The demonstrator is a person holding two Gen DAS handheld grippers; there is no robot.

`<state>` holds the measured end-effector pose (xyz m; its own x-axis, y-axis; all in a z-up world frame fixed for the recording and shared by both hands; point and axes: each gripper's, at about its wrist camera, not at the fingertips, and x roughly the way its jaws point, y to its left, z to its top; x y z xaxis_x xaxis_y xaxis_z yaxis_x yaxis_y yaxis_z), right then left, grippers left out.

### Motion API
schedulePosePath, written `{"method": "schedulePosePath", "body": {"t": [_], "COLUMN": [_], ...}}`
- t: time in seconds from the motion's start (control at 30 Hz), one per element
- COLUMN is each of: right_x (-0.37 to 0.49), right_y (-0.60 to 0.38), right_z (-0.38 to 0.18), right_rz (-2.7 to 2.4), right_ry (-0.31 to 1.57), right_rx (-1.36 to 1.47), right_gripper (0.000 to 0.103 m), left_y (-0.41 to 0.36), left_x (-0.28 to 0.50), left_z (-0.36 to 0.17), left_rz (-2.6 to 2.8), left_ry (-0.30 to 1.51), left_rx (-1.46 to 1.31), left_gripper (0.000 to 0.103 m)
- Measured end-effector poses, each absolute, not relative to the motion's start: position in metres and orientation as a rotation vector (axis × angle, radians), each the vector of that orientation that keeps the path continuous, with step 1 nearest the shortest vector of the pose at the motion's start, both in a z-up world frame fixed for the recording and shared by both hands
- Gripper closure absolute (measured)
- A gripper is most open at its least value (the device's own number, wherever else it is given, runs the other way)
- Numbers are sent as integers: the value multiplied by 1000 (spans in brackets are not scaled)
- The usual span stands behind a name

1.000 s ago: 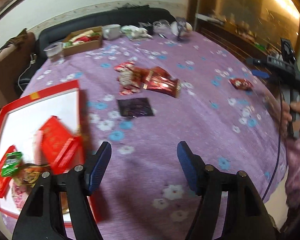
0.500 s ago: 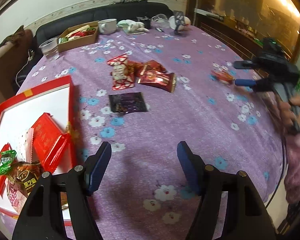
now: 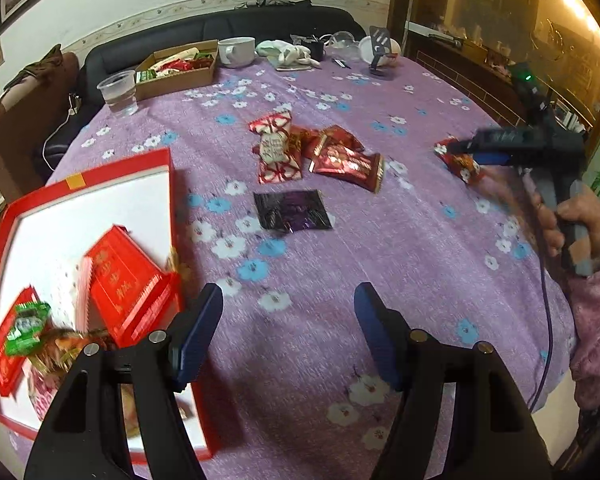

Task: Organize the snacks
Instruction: 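Grasp the red floral packet with the right tool, then grasp the dark purple packet with the left tool while the right tool holds the floral packet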

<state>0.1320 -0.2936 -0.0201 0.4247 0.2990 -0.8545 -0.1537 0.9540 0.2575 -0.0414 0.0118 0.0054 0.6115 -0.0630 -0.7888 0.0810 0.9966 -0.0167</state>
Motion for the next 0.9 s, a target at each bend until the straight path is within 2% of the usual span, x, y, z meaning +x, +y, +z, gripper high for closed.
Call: {"method": "schedulePosePath", "body": {"t": [0.03, 0.07, 0.1, 0.17, 0.4, 0.6, 0.73, 0.77, 0.83, 0.9], "right_x": [135, 136, 136, 133, 137, 138, 140, 140, 140, 140], "right_y": [-285, -281, -275, -260, -278, -282, -285, -285, -285, -285], "right_z": [-25, -27, -32, -36, -39, -36, -36, -36, -36, -36], "right_rz": [274, 269, 250, 167, 235, 266, 281, 283, 285, 287], "right_ry": [1104, 1108, 1102, 1032, 951, 958, 973, 976, 979, 981], "right_rx": [105, 76, 25, -136, -26, 26, 64, 68, 69, 70], "right_gripper": [32, 40, 57, 63, 64, 63, 63, 63, 62, 62], "left_y": [13, 14, 15, 14, 7, -2, -7, -9, -11, -13], "left_x": [-37, -32, -28, -18, 25, 53, 56, 54, 54, 51], "left_z": [7, 8, 8, 8, -6, -33, -36, -35, -35, -35], "left_rz": [-81, -72, -69, -84, -79, -56, -45, -50, -50, -52], "left_ry": [905, 907, 910, 912, 970, 1024, 994, 979, 967, 957], "left_rx": [22, 23, 22, 24, -14, -21, -8, -9, 12, 22], "left_gripper": [35, 35, 35, 35, 35, 36, 37, 46, 48, 67]}}
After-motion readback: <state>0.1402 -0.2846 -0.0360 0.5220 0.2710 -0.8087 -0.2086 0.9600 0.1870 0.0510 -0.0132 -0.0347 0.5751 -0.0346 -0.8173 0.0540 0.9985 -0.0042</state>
